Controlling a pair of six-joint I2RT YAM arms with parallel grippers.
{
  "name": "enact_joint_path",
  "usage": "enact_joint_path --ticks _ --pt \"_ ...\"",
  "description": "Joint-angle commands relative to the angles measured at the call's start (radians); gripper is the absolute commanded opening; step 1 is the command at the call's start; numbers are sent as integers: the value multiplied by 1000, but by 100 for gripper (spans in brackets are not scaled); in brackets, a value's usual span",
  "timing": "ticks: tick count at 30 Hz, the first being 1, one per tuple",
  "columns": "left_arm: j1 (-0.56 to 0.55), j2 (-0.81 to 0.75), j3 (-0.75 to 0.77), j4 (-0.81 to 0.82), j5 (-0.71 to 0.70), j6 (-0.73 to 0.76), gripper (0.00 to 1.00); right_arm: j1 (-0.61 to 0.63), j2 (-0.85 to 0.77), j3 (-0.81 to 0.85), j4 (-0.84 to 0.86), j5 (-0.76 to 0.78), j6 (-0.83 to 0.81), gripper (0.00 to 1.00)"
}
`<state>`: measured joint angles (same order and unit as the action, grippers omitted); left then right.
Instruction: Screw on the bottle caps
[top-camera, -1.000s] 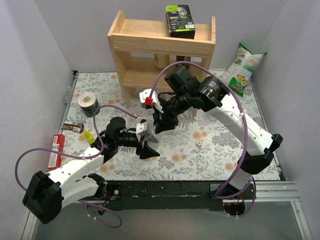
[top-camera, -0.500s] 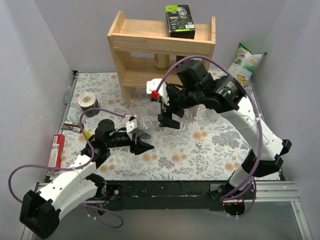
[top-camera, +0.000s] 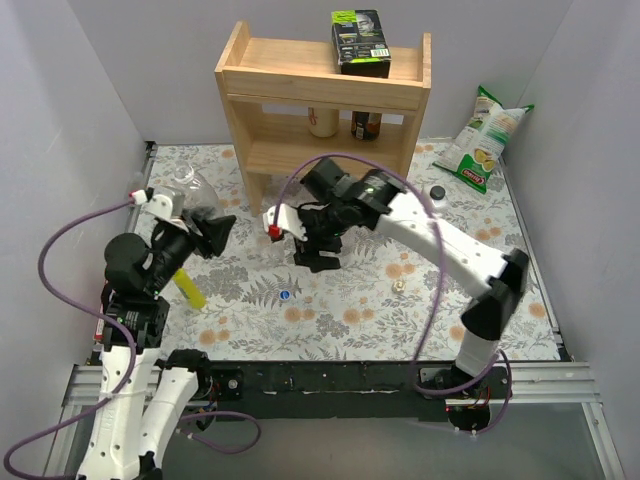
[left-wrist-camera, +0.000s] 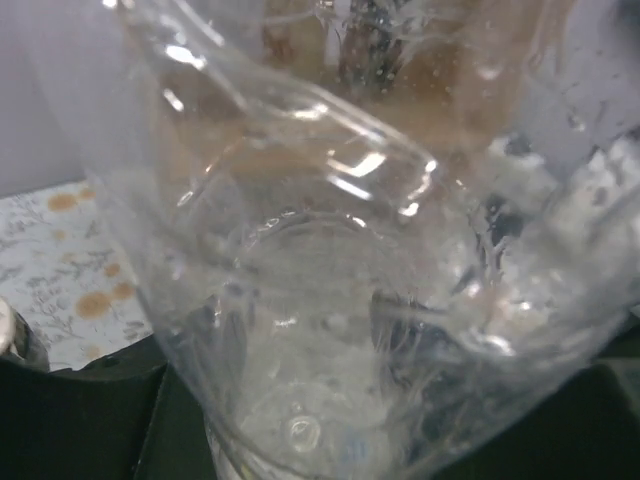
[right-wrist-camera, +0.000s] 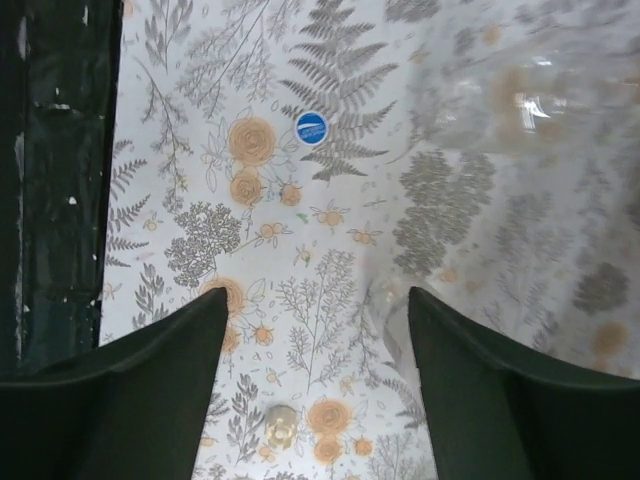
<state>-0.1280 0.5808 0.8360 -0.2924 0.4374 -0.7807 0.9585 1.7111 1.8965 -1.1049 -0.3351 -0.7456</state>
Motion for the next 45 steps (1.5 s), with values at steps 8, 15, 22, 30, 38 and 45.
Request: enact_joint_path --ticks 8,15,22,30,38,45 --pt "267 13 118 10 152 -124 0 51 239 -126 222 -62 -233 79" --pt "338 22 101 21 211 -138 1 79 278 -241 300 -99 -253 65" --pt "352 36 75 41 245 -144 2 85 327 -258 395 -61 -169 62" --pt "364 54 57 71 288 -160 6 92 386 -218 409 -48 -144 58" --pt "369 57 48 81 294 -164 8 105 436 -178 428 -35 -117 59" --pt "367 60 38 87 307 -169 10 106 466 -160 424 -36 -97 57"
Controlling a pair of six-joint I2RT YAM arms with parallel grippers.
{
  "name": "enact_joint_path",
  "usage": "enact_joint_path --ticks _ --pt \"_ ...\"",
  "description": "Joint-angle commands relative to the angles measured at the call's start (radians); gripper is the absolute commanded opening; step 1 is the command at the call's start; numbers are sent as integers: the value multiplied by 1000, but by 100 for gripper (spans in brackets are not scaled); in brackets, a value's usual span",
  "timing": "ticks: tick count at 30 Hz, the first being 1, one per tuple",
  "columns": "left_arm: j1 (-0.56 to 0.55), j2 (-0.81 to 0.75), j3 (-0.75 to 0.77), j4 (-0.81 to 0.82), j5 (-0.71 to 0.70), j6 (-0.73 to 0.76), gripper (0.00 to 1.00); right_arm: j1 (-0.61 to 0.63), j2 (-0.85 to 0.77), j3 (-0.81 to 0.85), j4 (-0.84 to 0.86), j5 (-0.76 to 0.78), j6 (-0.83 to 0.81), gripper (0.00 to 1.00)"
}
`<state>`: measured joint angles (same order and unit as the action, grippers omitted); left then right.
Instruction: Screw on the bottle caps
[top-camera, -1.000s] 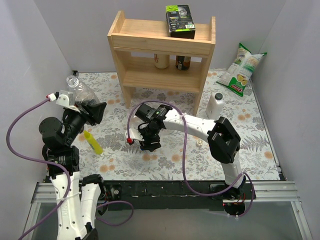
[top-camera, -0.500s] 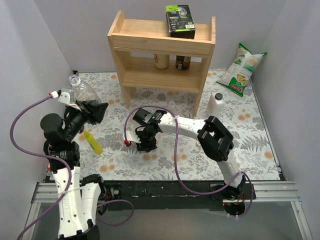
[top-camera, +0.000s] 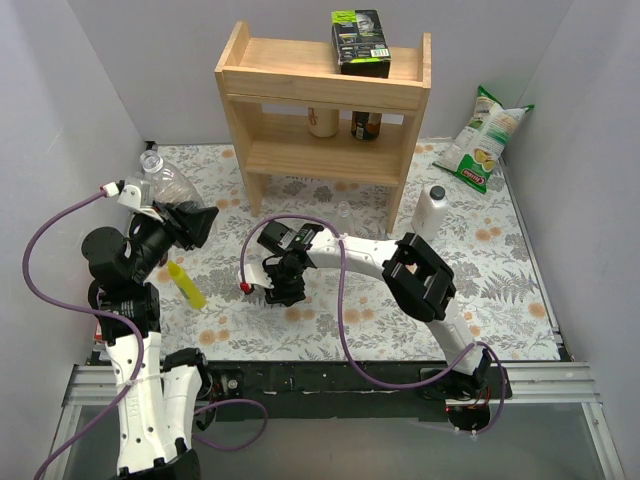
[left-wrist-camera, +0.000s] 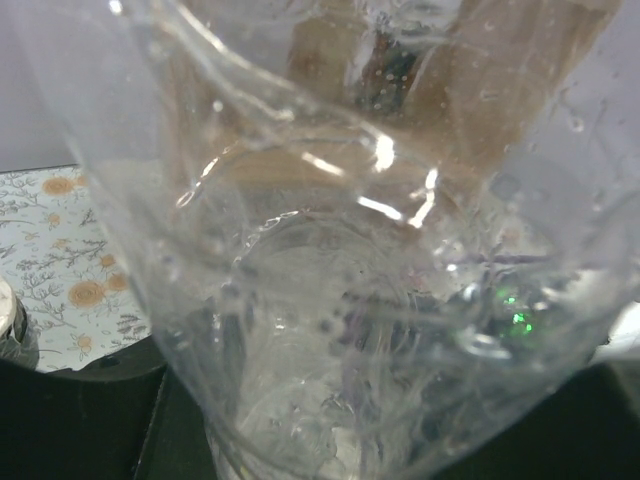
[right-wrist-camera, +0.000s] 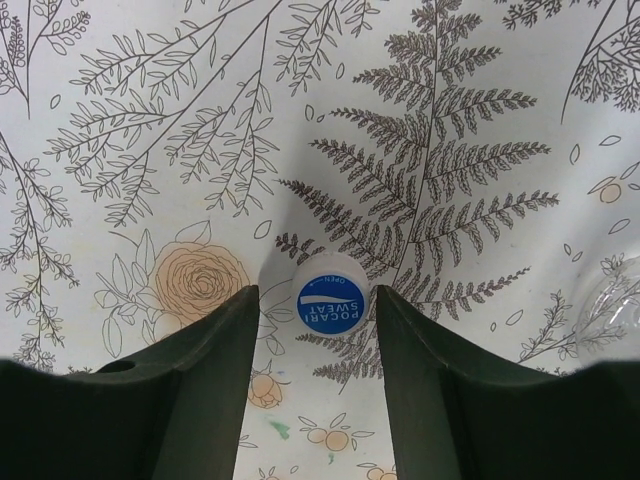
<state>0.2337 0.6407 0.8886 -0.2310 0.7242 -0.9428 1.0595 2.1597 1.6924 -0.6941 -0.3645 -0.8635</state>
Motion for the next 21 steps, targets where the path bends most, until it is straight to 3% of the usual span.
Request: enact_joint_path --ticks 1,10,21 --pt "6 2 -14 24 21 -8 10 5 22 44 10 -7 23 56" --pt "7 7 -33 44 32 -13 11 7 26 33 4 13 29 52" --pt "-17 31 -71 125 113 42 13 17 -70 6 22 33 55 33"
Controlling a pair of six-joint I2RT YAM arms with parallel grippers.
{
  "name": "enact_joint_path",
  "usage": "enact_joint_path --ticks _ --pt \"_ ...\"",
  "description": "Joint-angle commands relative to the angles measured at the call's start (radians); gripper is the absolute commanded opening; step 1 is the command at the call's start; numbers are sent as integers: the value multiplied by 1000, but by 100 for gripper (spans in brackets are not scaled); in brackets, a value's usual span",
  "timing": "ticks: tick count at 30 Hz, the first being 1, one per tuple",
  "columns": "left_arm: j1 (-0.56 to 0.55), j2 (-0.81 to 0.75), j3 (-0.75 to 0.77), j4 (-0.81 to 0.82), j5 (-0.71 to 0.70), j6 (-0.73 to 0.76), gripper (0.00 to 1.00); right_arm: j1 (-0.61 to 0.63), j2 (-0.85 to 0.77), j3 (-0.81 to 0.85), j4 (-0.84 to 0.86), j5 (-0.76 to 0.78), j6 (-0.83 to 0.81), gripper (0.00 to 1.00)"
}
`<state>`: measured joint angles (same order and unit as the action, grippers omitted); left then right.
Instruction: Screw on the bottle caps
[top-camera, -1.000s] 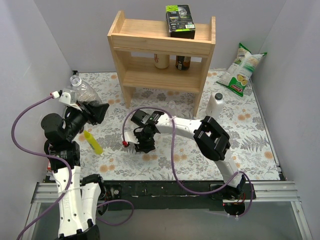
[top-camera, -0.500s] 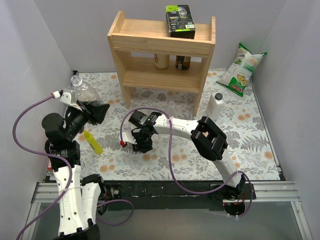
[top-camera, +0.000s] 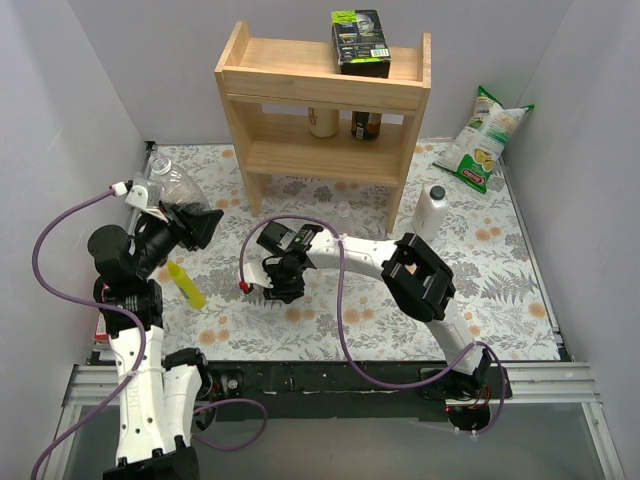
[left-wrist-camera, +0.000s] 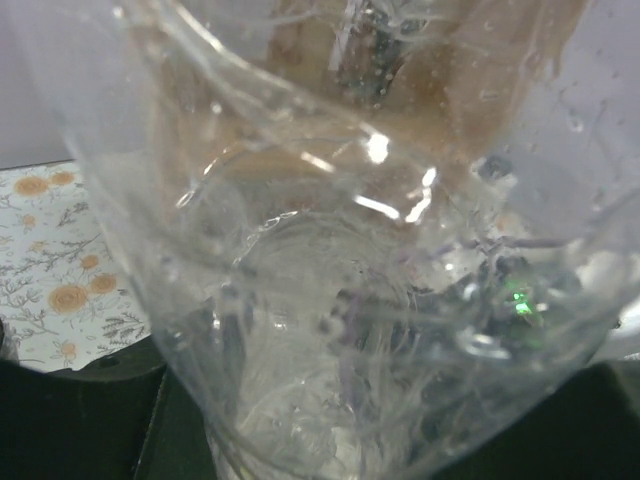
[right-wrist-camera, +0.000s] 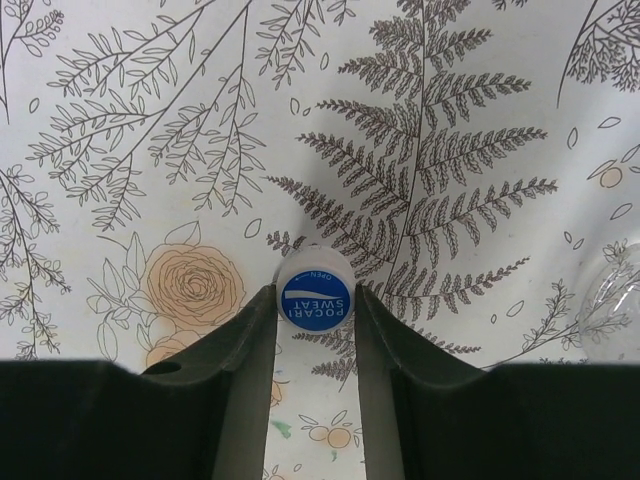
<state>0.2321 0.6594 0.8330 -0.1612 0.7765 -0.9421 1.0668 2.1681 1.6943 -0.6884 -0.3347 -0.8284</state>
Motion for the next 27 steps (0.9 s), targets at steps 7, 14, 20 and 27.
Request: enact_joint_path --ticks 7,14,20,27 --pt "-82 49 -23 63 131 140 13 10 -276 5 -178 -67 -14 27" --pt "-261 109 -77 54 136 302 3 -10 -559 1 -485 -150 -55 26" --pt "-421 115 -228 116 158 463 0 -13 -754 39 -622 -64 50 25" --pt "-764 166 -411 238 66 670 0 -13 -828 103 -620 72 144 24"
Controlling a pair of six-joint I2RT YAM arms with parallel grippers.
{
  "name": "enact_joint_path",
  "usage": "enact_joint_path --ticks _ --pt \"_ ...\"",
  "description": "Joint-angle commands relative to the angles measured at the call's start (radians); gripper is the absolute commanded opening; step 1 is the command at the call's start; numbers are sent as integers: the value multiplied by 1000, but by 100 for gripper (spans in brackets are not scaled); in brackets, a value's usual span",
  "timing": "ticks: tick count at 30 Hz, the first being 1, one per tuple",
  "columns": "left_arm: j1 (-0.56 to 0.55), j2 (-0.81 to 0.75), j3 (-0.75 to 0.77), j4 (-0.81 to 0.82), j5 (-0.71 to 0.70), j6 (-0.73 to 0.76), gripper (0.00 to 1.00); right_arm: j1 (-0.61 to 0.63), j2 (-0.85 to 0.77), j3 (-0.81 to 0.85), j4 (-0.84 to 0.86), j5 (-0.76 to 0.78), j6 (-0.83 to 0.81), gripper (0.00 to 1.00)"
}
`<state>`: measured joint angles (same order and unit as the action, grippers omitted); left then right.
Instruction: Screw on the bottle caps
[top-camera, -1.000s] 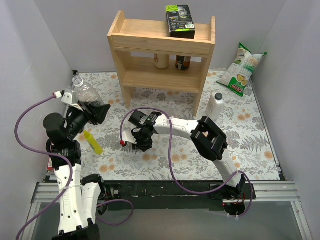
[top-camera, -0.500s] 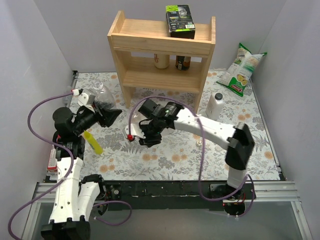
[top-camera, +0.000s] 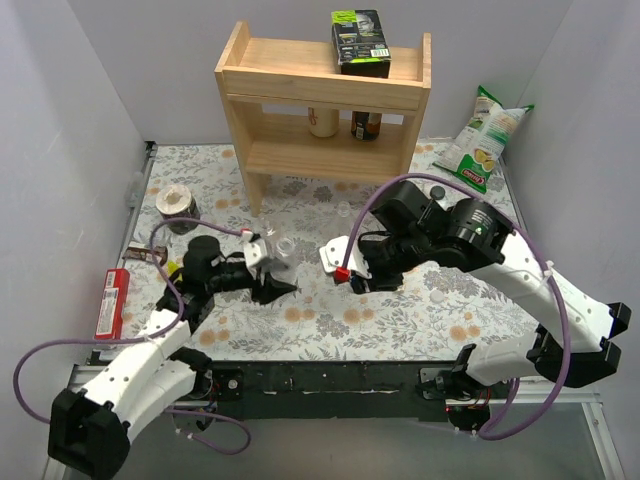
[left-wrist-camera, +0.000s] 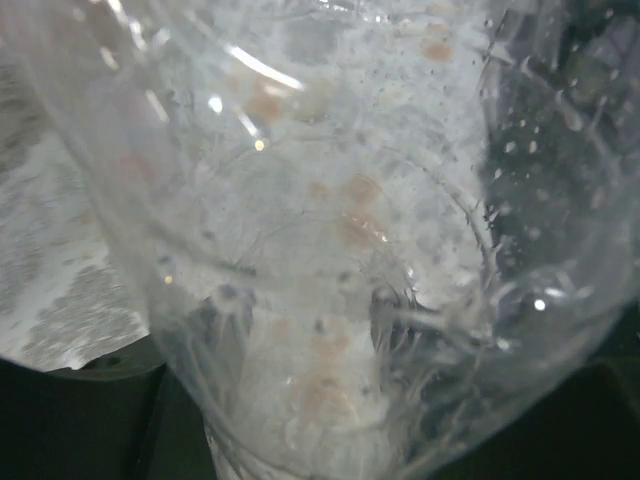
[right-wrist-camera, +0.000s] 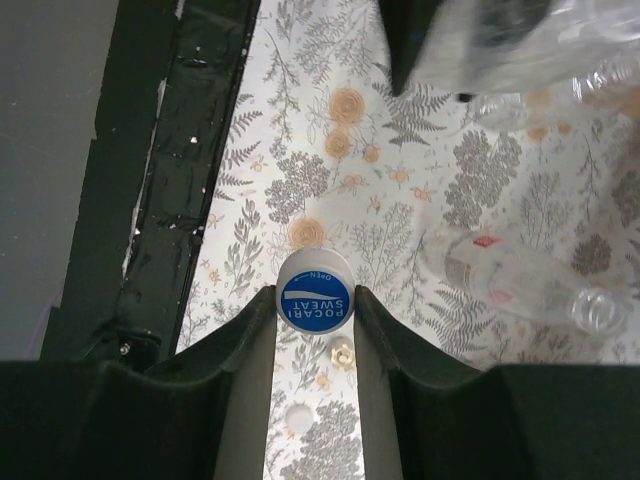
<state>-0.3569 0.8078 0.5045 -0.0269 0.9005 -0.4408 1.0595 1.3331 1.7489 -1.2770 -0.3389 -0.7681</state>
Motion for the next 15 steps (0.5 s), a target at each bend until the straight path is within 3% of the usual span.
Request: enact_joint_path --ticks 1,8,15 --pt "-203 34 -98 126 -66 177 0 -6 15 72 -31 75 85 24" --pt "-343 157 -198 370 -107 149 0 -6 135 178 -33 67 23 22" --pt "-358 191 -218 415 -95 148 0 -3 201 214 -33 -46 -71 22"
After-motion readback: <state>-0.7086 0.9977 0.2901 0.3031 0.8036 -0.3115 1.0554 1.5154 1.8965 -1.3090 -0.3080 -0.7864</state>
